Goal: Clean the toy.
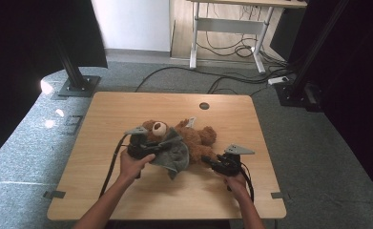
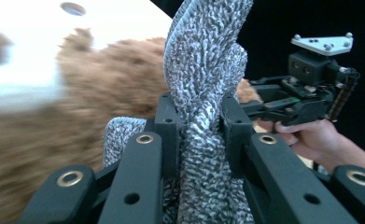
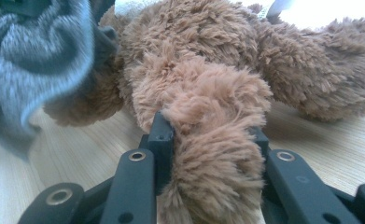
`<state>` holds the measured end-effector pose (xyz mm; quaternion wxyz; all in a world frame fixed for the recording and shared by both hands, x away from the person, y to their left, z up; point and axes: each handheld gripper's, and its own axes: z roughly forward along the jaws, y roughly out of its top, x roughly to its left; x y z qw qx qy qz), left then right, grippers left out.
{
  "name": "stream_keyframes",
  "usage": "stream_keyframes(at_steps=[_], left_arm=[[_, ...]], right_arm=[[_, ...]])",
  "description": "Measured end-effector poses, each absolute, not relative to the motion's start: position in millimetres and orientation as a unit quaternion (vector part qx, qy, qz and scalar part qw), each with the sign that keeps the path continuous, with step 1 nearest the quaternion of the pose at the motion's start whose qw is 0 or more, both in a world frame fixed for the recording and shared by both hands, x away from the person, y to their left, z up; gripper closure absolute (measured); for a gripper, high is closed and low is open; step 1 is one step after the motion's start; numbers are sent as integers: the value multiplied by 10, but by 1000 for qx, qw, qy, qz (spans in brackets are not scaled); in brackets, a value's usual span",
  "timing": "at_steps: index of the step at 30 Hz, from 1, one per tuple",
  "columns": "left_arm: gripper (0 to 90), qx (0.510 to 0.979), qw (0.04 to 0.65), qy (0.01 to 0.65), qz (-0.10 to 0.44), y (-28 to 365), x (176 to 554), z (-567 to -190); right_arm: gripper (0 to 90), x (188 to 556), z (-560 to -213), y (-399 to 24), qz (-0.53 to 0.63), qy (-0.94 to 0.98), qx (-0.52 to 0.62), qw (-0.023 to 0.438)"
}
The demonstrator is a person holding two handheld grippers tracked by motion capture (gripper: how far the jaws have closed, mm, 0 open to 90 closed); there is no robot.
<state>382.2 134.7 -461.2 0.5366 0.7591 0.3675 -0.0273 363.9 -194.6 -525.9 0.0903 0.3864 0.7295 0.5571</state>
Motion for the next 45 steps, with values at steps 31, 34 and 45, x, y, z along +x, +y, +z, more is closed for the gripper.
stream_keyframes(at_steps=[31, 34, 45], left_arm=[[732, 717, 537, 443, 13, 1951, 3989, -4920], [732, 709, 541, 452, 23, 2123, 3980, -4941], [733, 686, 520, 507, 44, 2674, 3986, -5058]], right_arm=[[663, 3571, -5242, -1965, 555, 742, 367, 86], [663, 3567, -5238, -1956, 556, 743, 362, 85], [660, 3538, -5246, -2025, 557, 745, 355, 91]])
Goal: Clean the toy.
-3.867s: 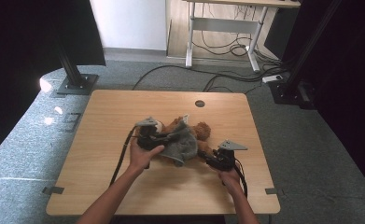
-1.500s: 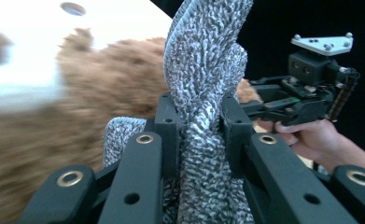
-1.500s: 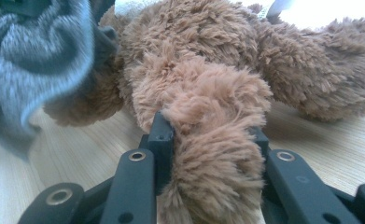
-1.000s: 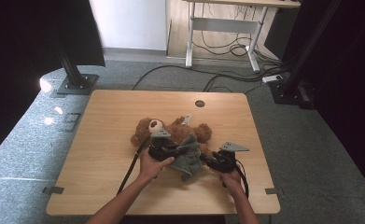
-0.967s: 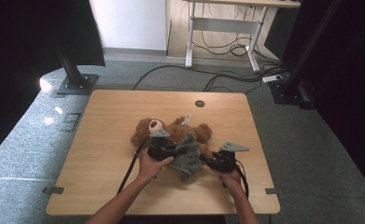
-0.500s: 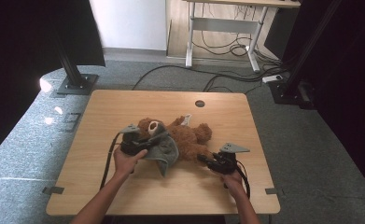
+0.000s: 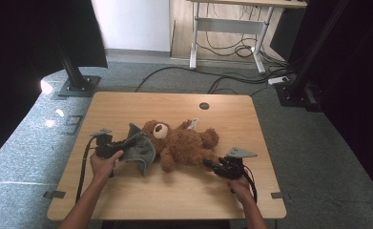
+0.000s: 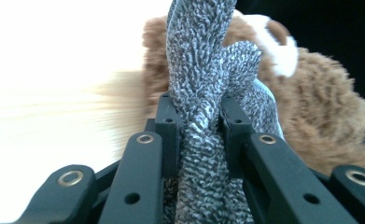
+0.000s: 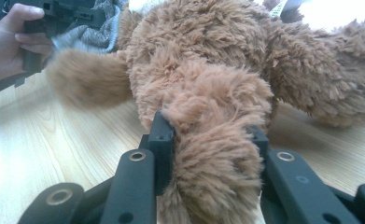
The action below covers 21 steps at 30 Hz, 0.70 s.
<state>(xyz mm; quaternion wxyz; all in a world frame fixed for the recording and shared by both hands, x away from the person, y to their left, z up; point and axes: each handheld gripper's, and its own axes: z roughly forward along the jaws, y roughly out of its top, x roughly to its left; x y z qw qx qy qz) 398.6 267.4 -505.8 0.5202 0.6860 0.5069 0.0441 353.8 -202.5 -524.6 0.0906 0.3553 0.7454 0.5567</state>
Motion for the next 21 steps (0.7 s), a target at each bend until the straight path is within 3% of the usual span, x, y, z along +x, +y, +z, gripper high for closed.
stream_keyframes(at_steps=[4, 7, 11, 21], left_arm=[[731, 684, 523, 507, 34, 2718, 3969, -5084], [730, 691, 521, 501, 29, 2686, 3962, -5088], [728, 697, 520, 493, 24, 2637, 3960, -5105], [724, 698, 519, 493, 20, 2621, 3963, -5120]], right_arm=[[632, 3540, -5238, -2041, 556, 743, 358, 103], [503, 3530, -5211, -2031, 545, 746, 362, 126], [416, 3498, -5074, -2051, 556, 725, 377, 154], [336, 3566, -4678, -1989, 562, 715, 377, 177]])
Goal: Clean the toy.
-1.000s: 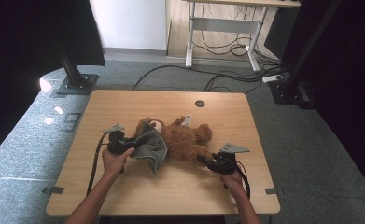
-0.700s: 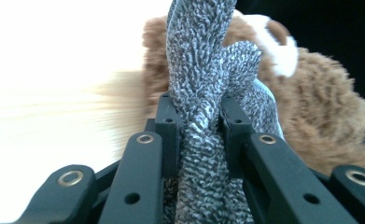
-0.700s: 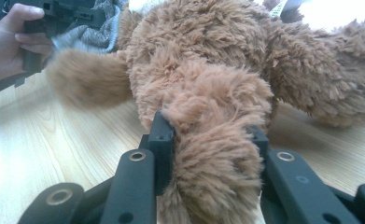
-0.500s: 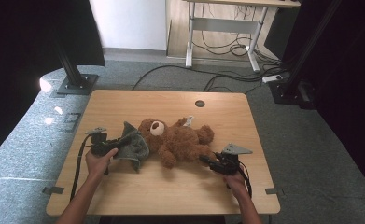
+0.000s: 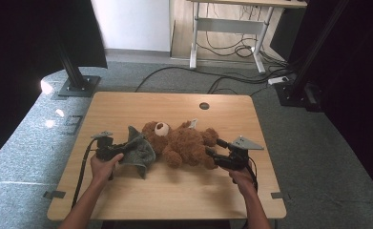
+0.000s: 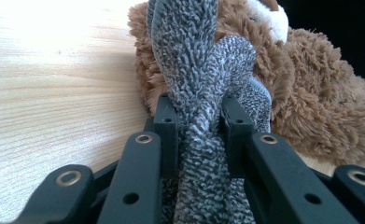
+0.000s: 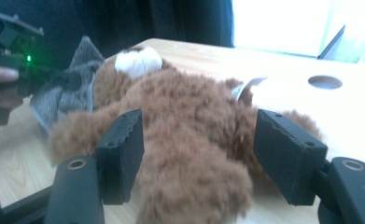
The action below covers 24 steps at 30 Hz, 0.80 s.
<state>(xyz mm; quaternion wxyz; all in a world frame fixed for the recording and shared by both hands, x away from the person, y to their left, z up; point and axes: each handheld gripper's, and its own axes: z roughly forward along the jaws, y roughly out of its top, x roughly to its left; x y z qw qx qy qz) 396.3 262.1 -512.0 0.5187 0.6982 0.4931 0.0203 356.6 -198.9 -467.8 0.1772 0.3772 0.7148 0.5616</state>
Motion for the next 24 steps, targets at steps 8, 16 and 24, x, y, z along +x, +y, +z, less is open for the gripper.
stream_keyframes(at_steps=[8, 16, 24], left_arm=[[724, 699, 517, 493, 22, 2611, 3956, -5120], [724, 696, 519, 495, 18, 2610, 3970, -5137], [723, 699, 518, 493, 13, 2613, 3952, -5129]], right_arm=[[295, 3939, -4555, -1586, 522, 740, 401, 138], [210, 4220, -4663, -1265, 471, 761, 429, 126], [157, 4255, -4905, -1283, 463, 757, 452, 93]])
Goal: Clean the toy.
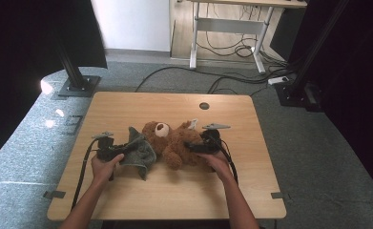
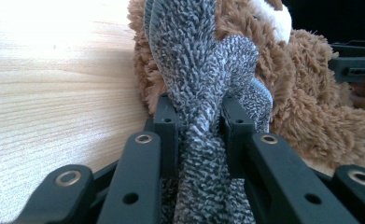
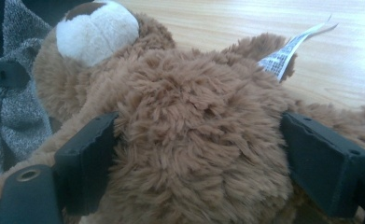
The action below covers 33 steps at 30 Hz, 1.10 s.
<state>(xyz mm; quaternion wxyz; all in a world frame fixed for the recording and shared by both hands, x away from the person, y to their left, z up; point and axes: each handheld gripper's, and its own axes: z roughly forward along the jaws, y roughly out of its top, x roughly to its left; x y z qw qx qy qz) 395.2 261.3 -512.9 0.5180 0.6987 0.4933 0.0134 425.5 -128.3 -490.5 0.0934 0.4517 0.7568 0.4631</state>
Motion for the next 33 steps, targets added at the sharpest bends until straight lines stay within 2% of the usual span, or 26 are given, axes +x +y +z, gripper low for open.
stream_keyframes(at_steps=[3, 6, 8, 10, 14, 19, 25, 27, 31, 33], left_arm=[[723, 692, 530, 490, 8, 2632, 3930, -5084], [723, 692, 539, 480, 14, 2621, 3891, -4978], [723, 693, 548, 469, 14, 2580, 3870, -4881], [723, 693, 558, 456, 11, 2525, 3856, -4785], [723, 695, 586, 416, -10, 2289, 3835, -4540], [723, 718, 580, 383, -21, 1856, 3881, -4399], [722, 753, 549, 361, -48, 1204, 3999, -4482], [723, 767, 529, 360, -40, 1031, 4019, -4532], [725, 771, 514, 375, -33, 922, 4072, -4609], [730, 779, 502, 375, -12, 923, 4057, -4625]], right_arm=[[244, 4228, -4932, -1281, 460, 763, 444, 96], [415, 4178, -4965, -1277, 464, 776, 415, 102], [497, 4142, -4981, -1280, 470, 781, 398, 102], [534, 4085, -5003, -1271, 474, 785, 382, 110], [560, 3933, -5041, -1247, 479, 791, 355, 134], [583, 3745, -5103, -1235, 489, 798, 315, 157], [585, 3599, -5145, -1231, 493, 801, 294, 172], [585, 3581, -5152, -1237, 493, 801, 293, 173], [583, 3575, -5172, -1261, 499, 797, 295, 171], [583, 3572, -5182, -1268, 501, 795, 296, 171]])
